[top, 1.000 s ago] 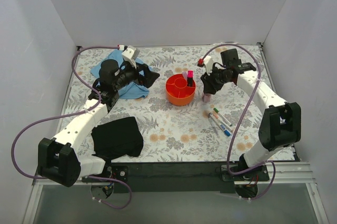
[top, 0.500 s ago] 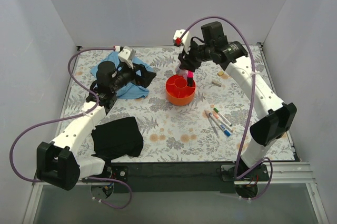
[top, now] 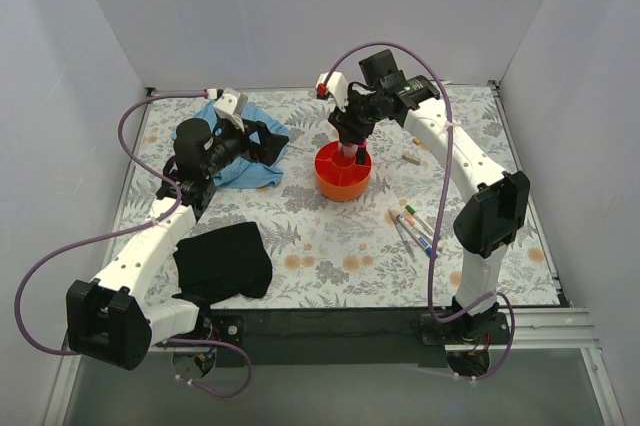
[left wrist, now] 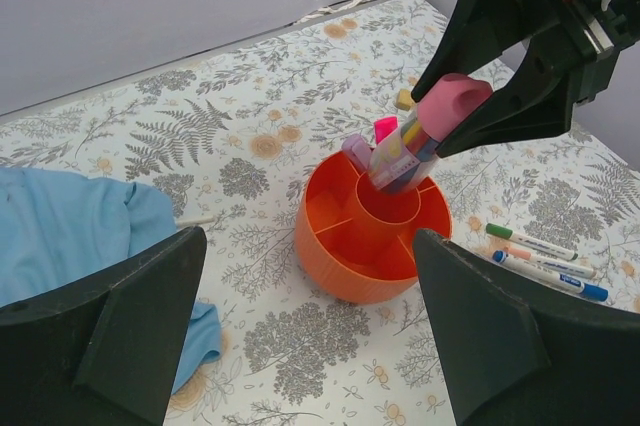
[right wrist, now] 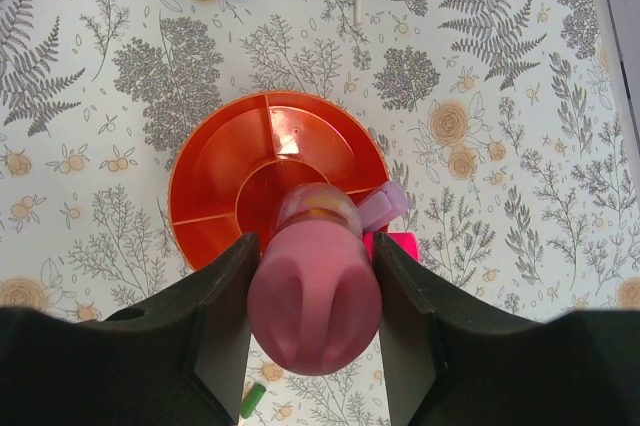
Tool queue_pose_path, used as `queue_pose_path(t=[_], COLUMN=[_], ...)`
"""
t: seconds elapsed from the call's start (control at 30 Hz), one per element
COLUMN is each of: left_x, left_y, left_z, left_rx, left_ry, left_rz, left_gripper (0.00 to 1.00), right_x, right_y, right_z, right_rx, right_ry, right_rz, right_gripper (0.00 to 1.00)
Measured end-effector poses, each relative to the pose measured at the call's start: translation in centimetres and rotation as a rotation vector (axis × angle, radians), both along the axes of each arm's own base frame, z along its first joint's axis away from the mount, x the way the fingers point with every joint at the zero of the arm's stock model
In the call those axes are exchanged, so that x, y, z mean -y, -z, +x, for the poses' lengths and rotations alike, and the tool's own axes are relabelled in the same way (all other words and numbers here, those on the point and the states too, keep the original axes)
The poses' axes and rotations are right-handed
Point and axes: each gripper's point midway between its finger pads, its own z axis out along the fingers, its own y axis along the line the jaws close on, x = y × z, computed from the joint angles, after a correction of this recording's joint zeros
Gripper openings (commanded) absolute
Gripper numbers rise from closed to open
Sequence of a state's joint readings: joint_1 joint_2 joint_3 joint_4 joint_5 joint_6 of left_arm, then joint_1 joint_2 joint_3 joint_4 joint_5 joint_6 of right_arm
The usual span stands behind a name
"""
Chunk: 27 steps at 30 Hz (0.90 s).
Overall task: Sort the stationery into containers
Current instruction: Place the stationery in the storage box.
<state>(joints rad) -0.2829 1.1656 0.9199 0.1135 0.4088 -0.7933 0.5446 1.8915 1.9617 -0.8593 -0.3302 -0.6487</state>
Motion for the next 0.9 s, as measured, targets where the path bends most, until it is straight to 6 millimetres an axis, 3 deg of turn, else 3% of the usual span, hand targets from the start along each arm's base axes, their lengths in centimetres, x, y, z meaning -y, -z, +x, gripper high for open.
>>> queue_pose_path(t=[0.47,0.6,0.67,0.7,0.77,0.9], left_x=[-0.2,-0.4,-0.4,-0.5,-0.5,-0.6], left_y=[0.1,0.1,0.2,0.2,0.3,0.4], left_z=[0.2,0.3,0.3,0.4,0.4,0.5], left_rx=[-0.002,-0.003,-0.004,-0.006,-0.007,-0.010], left_ry=[-0.008,-0.014,-0.016,-0.017,-0.019,-0.020], left_rz=[-0.016,-0.017,-0.017,-0.016,-0.015,-0.014], left_gripper=[0.85,0.85,0.85,0.85,0.85,0.85], right_x=[-0.3,-0.7,-0.9,-1.0,-1.0,-1.1], right_y=[0.5,1.6,2.6,3.0,3.8,4.0], right_z=[-1.1,-1.2,-1.1,-1.0,-0.8,-0.1], right_rx=[-0.032,-0.054,-0.069,-0.076,-0.090,-0.090], right_ry=[-0.027,-0.033,-0.034,-0.033,-0.027,-0.008], right_rz=[-0.014,-0.029,-0.041,-0.048,-0.062,-0.066], right_gripper=[0.01,0.23,0.53,0.58,0.67,0.70])
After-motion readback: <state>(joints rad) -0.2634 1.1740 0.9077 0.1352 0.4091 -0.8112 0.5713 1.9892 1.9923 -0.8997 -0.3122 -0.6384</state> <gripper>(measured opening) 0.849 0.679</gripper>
